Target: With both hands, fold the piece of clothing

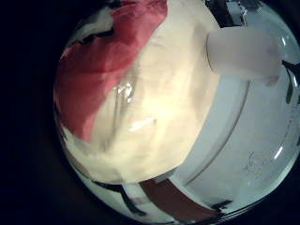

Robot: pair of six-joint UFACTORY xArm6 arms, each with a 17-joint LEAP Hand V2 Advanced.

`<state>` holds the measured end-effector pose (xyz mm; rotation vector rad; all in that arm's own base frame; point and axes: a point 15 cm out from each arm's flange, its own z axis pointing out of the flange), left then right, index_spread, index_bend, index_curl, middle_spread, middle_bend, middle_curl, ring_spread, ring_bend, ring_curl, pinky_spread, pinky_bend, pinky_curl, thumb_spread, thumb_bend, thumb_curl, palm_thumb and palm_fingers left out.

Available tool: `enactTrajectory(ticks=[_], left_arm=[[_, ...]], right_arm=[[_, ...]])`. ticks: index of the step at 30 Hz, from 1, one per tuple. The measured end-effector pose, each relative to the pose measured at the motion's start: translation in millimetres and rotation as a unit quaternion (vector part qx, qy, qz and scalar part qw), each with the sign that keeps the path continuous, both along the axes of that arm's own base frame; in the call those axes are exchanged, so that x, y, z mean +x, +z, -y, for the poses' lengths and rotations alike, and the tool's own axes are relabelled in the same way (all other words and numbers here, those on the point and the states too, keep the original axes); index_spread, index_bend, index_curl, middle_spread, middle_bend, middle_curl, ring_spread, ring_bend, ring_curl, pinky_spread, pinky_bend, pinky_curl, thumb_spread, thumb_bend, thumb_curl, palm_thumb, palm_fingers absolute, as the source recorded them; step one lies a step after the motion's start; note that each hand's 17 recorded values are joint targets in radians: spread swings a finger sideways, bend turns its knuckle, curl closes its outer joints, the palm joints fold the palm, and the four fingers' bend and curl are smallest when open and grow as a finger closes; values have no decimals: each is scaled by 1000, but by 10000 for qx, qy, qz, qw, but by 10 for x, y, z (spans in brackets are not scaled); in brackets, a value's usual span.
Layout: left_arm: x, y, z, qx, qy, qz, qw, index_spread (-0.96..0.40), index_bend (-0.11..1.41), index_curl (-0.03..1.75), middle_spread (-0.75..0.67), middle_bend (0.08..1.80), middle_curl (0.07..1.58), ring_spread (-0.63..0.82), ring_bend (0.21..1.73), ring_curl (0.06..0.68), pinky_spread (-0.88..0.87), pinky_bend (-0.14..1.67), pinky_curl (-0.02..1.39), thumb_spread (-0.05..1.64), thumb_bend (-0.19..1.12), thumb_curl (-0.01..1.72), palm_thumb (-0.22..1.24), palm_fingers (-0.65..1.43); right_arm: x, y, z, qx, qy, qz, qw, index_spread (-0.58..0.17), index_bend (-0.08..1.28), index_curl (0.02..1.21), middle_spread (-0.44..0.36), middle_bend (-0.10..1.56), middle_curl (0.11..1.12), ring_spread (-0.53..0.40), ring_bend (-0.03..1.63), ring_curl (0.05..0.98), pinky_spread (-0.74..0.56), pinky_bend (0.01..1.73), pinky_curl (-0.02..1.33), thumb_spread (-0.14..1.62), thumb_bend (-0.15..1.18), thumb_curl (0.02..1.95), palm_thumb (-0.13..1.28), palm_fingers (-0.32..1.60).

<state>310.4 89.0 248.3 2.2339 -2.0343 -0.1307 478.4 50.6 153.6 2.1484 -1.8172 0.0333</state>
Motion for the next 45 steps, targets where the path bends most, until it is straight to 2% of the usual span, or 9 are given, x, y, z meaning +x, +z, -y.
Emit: enactTrajectory(ticks=[2,3,4,7,9,18,29,34,45], left_arm=[[-7,7,2,0,-7,5,10000,4,179,356,-43,180,340,240,375,223,182,301,321,1160,-17,274,489,217],[-7,7,3,0,1,6,10000,4,179,356,-42,179,338,240,376,223,181,302,321,1161,-17,274,489,216],[-7,7,2,1,1,6,10000,2,180,357,-40,179,337,240,378,223,181,303,321,1161,-17,274,489,215],[-8,10,3,3,6,10,10000,-4,180,358,-39,181,336,240,378,223,181,304,321,1161,-17,274,489,215],[-16,0,5,0,9,-1,10000,-7,179,359,-42,183,336,240,378,223,181,304,321,1161,-17,274,489,215],[-10,25,3,10,9,35,10000,-10,181,363,-46,184,336,241,373,222,181,299,319,1162,-17,271,493,220],[-16,27,-16,7,14,38,10000,-10,182,368,-40,173,332,241,370,222,181,298,318,1162,-17,269,494,220],[-69,43,-146,1,149,55,9999,-17,180,369,-11,163,319,248,390,228,181,317,323,1162,-17,268,494,200],[-203,26,-467,56,426,-13,9991,-44,174,368,45,175,299,262,426,237,184,357,332,1162,-17,267,494,170]], right_arm=[[15,-9,28,-92,12,27,10000,-406,481,724,-192,836,627,-286,1084,454,-378,993,318,1023,-4,332,588,665],[26,-10,27,-86,7,47,10000,-415,462,709,-199,825,622,-298,1077,439,-410,993,303,1022,-11,334,598,679],[34,-17,27,-74,-4,65,10000,-430,473,722,-218,853,634,-311,1119,450,-477,1041,314,1027,-9,339,623,876],[72,22,28,-24,-25,158,9999,-447,500,742,-228,881,650,-306,1133,462,-519,1055,327,1037,-8,346,665,1044],[132,54,12,30,-9,290,9996,-438,612,815,-224,949,685,-287,1160,500,-488,1120,384,1067,11,358,740,1245],[207,365,97,135,-46,660,9977,-402,843,951,-188,1153,775,-240,1283,582,-333,1309,509,1139,30,391,923,1190],[193,1036,-7,240,80,1179,9927,-354,951,1010,-173,1241,831,-222,1362,657,-246,1401,607,1162,60,464,1098,1105],[135,1362,-470,362,485,1352,9890,-334,971,1013,-164,1259,840,-218,1373,676,-230,1397,636,1139,40,494,1124,1104],[63,2006,-1892,847,1829,1888,9611,-305,998,1004,-147,1279,837,-207,1382,695,-215,1361,682,1102,-8,558,1143,1113]])
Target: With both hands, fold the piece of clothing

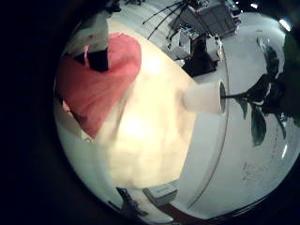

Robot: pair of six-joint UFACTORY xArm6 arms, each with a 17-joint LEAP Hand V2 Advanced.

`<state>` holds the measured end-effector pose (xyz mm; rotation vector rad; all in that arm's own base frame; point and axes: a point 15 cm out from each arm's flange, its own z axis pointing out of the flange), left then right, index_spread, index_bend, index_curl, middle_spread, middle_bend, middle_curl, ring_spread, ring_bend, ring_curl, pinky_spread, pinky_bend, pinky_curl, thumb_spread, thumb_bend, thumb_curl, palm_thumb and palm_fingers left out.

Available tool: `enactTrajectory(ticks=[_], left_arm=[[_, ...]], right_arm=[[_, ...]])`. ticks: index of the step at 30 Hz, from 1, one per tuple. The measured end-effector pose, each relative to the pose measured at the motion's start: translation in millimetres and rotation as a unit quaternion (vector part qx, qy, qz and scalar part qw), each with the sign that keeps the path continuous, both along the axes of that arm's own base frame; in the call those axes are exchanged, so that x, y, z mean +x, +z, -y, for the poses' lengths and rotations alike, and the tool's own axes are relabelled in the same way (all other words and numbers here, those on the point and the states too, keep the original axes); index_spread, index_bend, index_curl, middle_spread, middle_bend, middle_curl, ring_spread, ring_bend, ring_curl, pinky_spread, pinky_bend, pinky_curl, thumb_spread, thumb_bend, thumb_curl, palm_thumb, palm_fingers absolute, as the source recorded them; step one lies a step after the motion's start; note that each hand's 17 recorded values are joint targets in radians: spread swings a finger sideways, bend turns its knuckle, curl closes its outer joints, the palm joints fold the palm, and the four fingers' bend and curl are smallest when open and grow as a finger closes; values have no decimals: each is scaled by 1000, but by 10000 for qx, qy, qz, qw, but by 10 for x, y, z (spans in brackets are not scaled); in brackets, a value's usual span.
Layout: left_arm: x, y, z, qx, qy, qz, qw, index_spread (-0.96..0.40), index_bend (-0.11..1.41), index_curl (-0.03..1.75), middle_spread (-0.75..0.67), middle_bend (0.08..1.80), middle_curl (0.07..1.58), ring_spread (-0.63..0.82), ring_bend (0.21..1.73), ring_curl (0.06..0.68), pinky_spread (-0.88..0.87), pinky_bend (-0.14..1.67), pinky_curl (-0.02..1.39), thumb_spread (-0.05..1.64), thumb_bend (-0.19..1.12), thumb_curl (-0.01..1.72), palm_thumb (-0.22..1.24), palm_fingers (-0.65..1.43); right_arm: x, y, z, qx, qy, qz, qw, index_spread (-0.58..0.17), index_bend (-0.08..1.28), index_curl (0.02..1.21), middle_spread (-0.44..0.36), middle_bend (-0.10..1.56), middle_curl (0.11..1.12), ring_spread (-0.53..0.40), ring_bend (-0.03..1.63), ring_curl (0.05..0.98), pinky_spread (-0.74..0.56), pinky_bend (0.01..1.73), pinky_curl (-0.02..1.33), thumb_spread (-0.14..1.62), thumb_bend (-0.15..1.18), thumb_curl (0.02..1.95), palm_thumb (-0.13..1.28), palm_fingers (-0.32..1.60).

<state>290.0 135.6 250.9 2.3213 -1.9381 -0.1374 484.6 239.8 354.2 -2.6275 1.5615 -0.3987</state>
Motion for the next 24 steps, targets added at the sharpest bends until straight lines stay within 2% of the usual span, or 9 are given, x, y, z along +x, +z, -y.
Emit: enactTrajectory(ticks=[4,8,11,16,19,20,22,23,24], left_arm=[[-93,19,-95,3,102,-11,9999,-46,177,365,67,175,298,266,437,237,184,365,333,1162,-17,267,494,164],[-174,50,-154,4,188,3,9998,-40,178,365,74,177,298,268,442,236,184,368,333,1162,-17,267,494,162],[-229,40,-136,-5,196,-14,9998,-39,179,365,77,177,298,268,445,235,184,370,332,1164,-15,268,497,162],[-326,78,-108,33,202,15,9998,-38,179,365,82,179,299,269,447,232,183,371,331,1165,-16,269,498,162],[-373,112,-93,54,206,41,9998,-38,179,365,83,179,299,269,448,230,183,372,330,1166,-16,269,498,162],[-375,120,-100,62,210,41,9998,-38,179,365,84,179,299,269,449,230,183,372,330,1166,-17,269,498,162],[-373,133,-107,70,211,56,9997,-38,179,365,88,179,299,269,450,229,183,372,329,1166,-17,269,498,161],[-375,140,-104,74,205,64,9997,-38,179,365,89,179,299,269,450,229,183,373,329,1166,-17,269,498,161],[-379,139,-100,73,204,61,9997,-38,179,365,86,179,299,269,450,228,183,373,329,1166,-17,269,498,161]], right_arm=[[33,-74,-400,128,351,-78,9993,-297,1003,998,-144,1287,834,-205,1381,698,-213,1350,698,1102,-10,576,1137,1112],[66,-237,-892,563,656,-401,9954,-292,1008,994,-142,1291,830,-204,1382,700,-214,1339,712,1102,-10,590,1132,1109],[-15,-501,-1168,856,788,-803,9900,-289,1010,991,-141,1294,827,-204,1382,701,-215,1331,724,1104,-8,603,1133,1109],[-33,-835,-1634,1238,1050,-923,9824,-284,1015,985,-132,1298,823,-203,1381,704,-216,1318,745,1112,-9,621,1130,1109],[-153,-1203,-1826,1303,1063,-1250,9778,-283,1002,978,-134,1283,811,-204,1371,695,-231,1296,741,1167,-20,600,1067,1114],[-168,-1286,-1842,1304,1055,-1326,9769,-286,961,964,-134,1265,797,-207,1363,683,-255,1267,726,1219,-42,566,988,1102],[-167,-1382,-1832,1284,1089,-1398,9758,-296,906,941,-138,1218,769,-218,1331,657,-309,1221,696,1270,-34,535,931,1077],[-155,-1393,-1811,1278,1111,-1407,9755,-308,837,921,-147,1175,751,-233,1313,641,-360,1197,677,1289,-28,521,910,1011],[-139,-1397,-1786,1284,1125,-1419,9750,-310,736,905,-153,1105,735,-244,1328,641,-394,1219,676,1297,-25,515,902,864]])
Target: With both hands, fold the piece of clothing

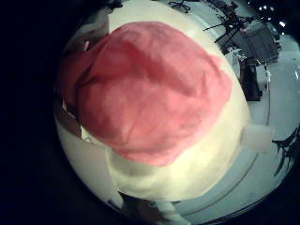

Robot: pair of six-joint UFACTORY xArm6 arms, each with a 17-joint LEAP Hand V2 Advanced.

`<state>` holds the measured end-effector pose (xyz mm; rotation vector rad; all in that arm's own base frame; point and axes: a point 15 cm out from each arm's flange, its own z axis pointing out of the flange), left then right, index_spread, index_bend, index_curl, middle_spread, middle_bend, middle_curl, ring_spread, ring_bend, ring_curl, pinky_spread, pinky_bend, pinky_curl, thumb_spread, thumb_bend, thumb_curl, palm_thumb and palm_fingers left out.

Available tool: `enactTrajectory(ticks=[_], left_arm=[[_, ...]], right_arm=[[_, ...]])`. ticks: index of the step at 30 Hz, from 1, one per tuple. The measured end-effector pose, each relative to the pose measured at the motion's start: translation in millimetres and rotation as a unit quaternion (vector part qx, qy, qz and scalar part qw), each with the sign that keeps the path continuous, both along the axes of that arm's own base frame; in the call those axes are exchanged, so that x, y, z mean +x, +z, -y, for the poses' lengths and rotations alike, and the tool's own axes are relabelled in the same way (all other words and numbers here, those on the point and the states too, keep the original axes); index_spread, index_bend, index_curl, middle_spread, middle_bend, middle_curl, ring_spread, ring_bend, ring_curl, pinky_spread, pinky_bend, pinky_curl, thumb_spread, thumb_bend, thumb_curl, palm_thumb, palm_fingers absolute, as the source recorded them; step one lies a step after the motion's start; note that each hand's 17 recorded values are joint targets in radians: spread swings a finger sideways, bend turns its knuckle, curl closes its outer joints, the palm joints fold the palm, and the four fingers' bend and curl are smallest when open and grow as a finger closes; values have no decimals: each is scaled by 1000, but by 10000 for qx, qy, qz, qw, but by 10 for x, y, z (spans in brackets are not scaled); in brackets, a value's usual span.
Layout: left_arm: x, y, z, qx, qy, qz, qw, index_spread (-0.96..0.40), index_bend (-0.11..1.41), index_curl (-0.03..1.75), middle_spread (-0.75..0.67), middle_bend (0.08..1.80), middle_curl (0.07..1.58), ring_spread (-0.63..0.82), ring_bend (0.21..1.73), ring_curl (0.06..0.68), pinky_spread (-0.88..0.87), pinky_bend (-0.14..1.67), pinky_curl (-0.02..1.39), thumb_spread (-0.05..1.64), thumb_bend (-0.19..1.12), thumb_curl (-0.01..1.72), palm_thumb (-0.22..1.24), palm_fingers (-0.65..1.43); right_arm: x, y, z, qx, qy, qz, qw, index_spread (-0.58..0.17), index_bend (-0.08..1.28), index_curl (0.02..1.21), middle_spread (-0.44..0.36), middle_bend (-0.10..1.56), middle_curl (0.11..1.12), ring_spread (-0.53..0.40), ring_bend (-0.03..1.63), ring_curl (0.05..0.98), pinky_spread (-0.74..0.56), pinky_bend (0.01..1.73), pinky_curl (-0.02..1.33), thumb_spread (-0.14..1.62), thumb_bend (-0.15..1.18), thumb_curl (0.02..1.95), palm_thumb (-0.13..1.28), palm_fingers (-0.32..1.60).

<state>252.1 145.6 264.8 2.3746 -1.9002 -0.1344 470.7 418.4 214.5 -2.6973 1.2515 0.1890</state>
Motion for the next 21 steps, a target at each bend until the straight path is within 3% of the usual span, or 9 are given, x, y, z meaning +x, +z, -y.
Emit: enactTrajectory(ticks=[2,3,4,5,7,11,14,17,21], left_arm=[[-26,-1,13,-6,2,-12,10000,-38,179,365,86,179,299,269,451,227,183,373,328,1166,-17,269,498,161],[-45,-10,23,-16,2,-32,10000,-38,179,366,86,179,300,269,451,227,183,373,328,1166,-17,269,498,161],[-45,-10,23,-16,0,-31,10000,-38,179,366,85,179,300,269,452,227,183,374,328,1166,-17,270,498,161],[-44,-11,23,-13,-5,-23,10000,-38,179,366,85,179,300,269,452,226,183,374,328,1166,-17,270,498,161],[-39,-10,26,-18,-14,-15,10000,-38,179,366,85,179,300,269,452,225,183,374,327,1166,-17,270,498,161],[-26,-5,47,-30,-34,-9,10000,-38,178,365,85,180,302,269,452,224,183,376,326,1166,-17,270,498,163],[6,9,82,-42,-71,24,10000,-38,178,365,85,179,303,269,453,222,183,377,325,1162,-16,273,503,163],[28,30,144,-62,-132,50,9999,-38,178,364,85,181,304,269,452,221,183,377,324,1161,-17,274,504,164],[75,83,148,-38,-168,120,9998,-44,180,366,80,179,304,271,456,220,183,373,321,1161,-17,276,504,169]], right_arm=[[29,38,26,127,43,-40,9999,-359,523,871,-215,962,693,-297,1334,630,-481,1271,663,1322,-9,500,907,626],[28,76,14,245,99,-73,9996,-382,471,846,-234,932,680,-313,1329,611,-504,1276,639,1331,-6,495,909,642],[23,112,-1,349,142,-101,9992,-387,373,805,-211,806,650,-323,1268,591,-489,1294,639,1317,13,505,957,344],[22,168,-18,505,199,-135,9984,-387,465,814,-146,906,675,-282,1237,582,-436,1169,614,1313,19,509,984,487],[19,293,-53,829,269,-206,9960,-419,504,782,-182,961,675,-285,1170,529,-395,1043,560,1302,26,519,1014,546],[226,657,302,1164,64,-184,9930,-407,598,815,-162,957,685,-276,1137,520,-251,876,524,1273,4,534,1015,419],[166,800,567,1104,8,-409,9930,-348,519,782,-98,800,628,-158,1011,485,46,883,512,1218,-45,543,900,110],[-5,923,777,993,47,-726,9924,-324,415,706,-46,653,558,-43,908,442,198,916,496,1189,-49,529,806,-50],[-91,1186,1192,868,-24,-879,9923,-379,235,553,1,461,454,117,781,358,371,910,446,1143,-48,480,676,-56]])
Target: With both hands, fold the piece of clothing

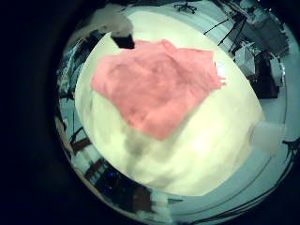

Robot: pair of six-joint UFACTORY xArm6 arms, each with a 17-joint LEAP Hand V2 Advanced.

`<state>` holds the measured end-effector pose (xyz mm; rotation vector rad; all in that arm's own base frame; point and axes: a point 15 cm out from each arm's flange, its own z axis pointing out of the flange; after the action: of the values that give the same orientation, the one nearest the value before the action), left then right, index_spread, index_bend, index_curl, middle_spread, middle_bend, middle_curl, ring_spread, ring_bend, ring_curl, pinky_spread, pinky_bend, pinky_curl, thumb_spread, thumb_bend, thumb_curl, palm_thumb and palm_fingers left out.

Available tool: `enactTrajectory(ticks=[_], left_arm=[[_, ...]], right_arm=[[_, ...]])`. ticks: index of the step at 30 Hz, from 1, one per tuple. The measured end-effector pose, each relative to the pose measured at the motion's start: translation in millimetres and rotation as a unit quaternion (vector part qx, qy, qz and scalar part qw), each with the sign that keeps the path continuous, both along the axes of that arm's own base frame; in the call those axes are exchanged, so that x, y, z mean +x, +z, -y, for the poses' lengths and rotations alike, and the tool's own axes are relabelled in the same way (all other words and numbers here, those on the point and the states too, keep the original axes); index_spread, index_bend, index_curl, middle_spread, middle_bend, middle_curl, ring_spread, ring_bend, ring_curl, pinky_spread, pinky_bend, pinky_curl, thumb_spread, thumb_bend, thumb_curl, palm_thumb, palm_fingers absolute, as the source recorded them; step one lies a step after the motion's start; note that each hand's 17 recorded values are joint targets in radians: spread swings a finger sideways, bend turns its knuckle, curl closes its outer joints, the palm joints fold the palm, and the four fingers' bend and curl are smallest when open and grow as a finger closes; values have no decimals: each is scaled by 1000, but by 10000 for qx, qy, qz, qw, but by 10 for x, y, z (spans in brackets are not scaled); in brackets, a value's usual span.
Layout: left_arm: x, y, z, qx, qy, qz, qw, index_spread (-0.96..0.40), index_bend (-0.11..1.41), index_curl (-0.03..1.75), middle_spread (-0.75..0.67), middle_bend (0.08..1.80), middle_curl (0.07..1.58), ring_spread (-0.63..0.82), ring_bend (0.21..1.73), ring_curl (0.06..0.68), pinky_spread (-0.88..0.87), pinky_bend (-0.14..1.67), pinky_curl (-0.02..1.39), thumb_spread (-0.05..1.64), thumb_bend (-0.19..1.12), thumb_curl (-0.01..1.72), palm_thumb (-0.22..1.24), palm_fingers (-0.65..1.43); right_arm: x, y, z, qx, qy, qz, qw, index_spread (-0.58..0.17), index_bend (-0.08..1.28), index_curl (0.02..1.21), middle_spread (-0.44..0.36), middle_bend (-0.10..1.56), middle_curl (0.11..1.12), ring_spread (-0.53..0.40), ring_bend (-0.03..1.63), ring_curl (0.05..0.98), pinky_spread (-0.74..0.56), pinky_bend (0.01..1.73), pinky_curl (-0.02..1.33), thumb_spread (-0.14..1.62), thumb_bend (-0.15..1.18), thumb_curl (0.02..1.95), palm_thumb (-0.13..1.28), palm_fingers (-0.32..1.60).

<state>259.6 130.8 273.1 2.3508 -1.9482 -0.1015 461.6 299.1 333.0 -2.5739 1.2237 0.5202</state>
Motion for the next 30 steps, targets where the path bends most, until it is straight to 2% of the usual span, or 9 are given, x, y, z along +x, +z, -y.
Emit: enactTrajectory(ticks=[3,11,14,17,19,22,24,26,30], left_arm=[[68,16,142,-58,-99,31,9999,-45,181,369,80,178,304,271,455,218,182,374,321,1165,-16,277,506,171],[158,156,390,-69,-359,171,9992,-51,186,375,69,178,304,270,451,215,182,367,319,1166,-16,276,512,180],[262,228,570,-145,-525,291,9981,-52,188,377,63,185,306,262,446,213,178,356,316,1166,-17,276,513,193],[417,209,958,-231,-952,302,9947,-52,187,379,58,188,311,257,437,211,171,346,313,1169,-15,275,519,202],[549,164,1133,-211,-1149,275,9928,-46,174,376,59,186,314,255,436,211,167,345,314,1167,-18,274,515,200],[740,94,1339,-177,-1346,255,9904,-36,171,372,82,180,315,276,437,212,173,351,317,1170,-19,273,506,183],[842,-5,1502,-133,-1574,155,9873,-22,169,369,110,176,313,301,448,216,205,339,317,1167,-24,270,490,153],[945,-94,1531,-61,-1663,98,9860,-4,170,364,134,177,310,337,453,218,250,333,317,1170,-24,266,473,117],[1278,-333,1673,61,-1933,138,9810,21,176,362,193,172,299,411,447,216,345,325,314,1174,-20,264,456,51]], right_arm=[[79,203,283,36,-140,150,9998,-413,185,495,22,393,416,176,726,326,432,873,418,1121,-44,446,603,-21],[-61,633,782,-134,-370,242,9989,-422,219,444,33,336,373,227,598,265,484,710,338,1104,-19,414,604,53],[-197,711,1140,-656,-440,217,9966,-404,209,431,44,328,366,230,538,245,470,628,310,1098,-20,409,615,7],[-388,769,1467,-1329,-496,141,9898,-381,188,416,73,296,353,239,469,227,446,566,291,1105,-24,398,612,-38],[-571,860,1654,-1760,-522,81,9830,-371,176,396,85,265,342,247,414,212,428,516,278,1126,-30,382,583,-53],[-804,1032,1809,-2049,-551,94,9772,-364,162,376,97,229,331,254,375,203,410,478,272,1153,-32,361,551,-63],[-916,1001,1826,-2100,-508,-31,9764,-361,160,361,103,212,327,260,343,197,400,450,268,1171,-28,346,534,-59],[-1088,900,1882,-2192,-463,-243,9743,-358,158,344,107,195,324,264,314,194,393,425,267,1191,-24,329,512,-47],[-1295,817,1943,-2293,-563,-400,9709,-353,161,325,110,185,317,268,281,193,385,395,270,1209,-21,307,483,-38]])
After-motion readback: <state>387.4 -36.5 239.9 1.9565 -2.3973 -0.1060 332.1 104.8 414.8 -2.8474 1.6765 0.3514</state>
